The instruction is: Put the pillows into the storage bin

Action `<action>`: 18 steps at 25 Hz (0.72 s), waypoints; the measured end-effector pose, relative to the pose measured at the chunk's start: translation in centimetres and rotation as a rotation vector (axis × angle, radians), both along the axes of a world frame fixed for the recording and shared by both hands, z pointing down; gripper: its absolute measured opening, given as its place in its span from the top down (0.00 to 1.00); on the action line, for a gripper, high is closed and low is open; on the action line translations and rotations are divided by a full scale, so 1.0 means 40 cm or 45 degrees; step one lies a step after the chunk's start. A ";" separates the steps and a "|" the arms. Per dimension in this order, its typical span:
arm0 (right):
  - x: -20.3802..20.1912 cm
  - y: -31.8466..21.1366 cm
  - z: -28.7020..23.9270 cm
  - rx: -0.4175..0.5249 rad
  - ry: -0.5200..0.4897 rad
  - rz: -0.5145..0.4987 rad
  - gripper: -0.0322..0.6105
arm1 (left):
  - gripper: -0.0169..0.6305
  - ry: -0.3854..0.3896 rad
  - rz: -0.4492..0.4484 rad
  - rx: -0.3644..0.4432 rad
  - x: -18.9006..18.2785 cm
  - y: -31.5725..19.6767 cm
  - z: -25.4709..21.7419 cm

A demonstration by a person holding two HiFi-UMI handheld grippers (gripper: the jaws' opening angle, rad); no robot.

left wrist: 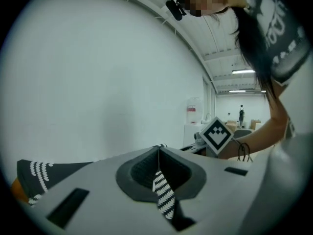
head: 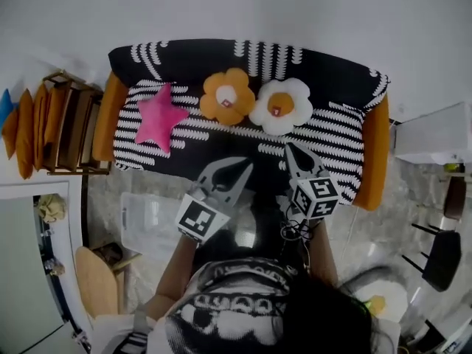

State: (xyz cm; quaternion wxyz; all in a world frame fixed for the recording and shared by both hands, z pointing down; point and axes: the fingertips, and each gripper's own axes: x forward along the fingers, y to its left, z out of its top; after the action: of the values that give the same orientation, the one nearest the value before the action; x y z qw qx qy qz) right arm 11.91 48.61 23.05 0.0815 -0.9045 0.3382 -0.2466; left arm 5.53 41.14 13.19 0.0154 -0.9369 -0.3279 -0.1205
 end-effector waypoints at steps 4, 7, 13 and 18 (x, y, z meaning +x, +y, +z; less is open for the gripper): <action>0.132 0.053 0.122 -0.018 -0.066 -0.038 0.94 | 0.96 -0.035 -0.040 0.022 0.095 0.031 0.054; 0.243 0.092 0.241 -0.077 -0.106 -0.039 0.94 | 0.96 -0.072 -0.088 0.017 0.161 0.034 0.106; 0.461 0.141 0.548 -0.228 -0.224 -0.105 0.84 | 0.96 -0.207 -0.169 0.028 0.269 0.003 0.267; 0.601 0.164 0.797 -0.339 -0.347 -0.150 0.70 | 0.96 -0.290 -0.213 0.052 0.342 -0.045 0.408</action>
State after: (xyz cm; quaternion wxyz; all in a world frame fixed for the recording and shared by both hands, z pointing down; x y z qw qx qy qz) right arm 35.96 55.17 54.93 -0.0084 -0.8442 0.3409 -0.4135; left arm 19.22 39.35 29.53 -0.0130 -0.9407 -0.2456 -0.2336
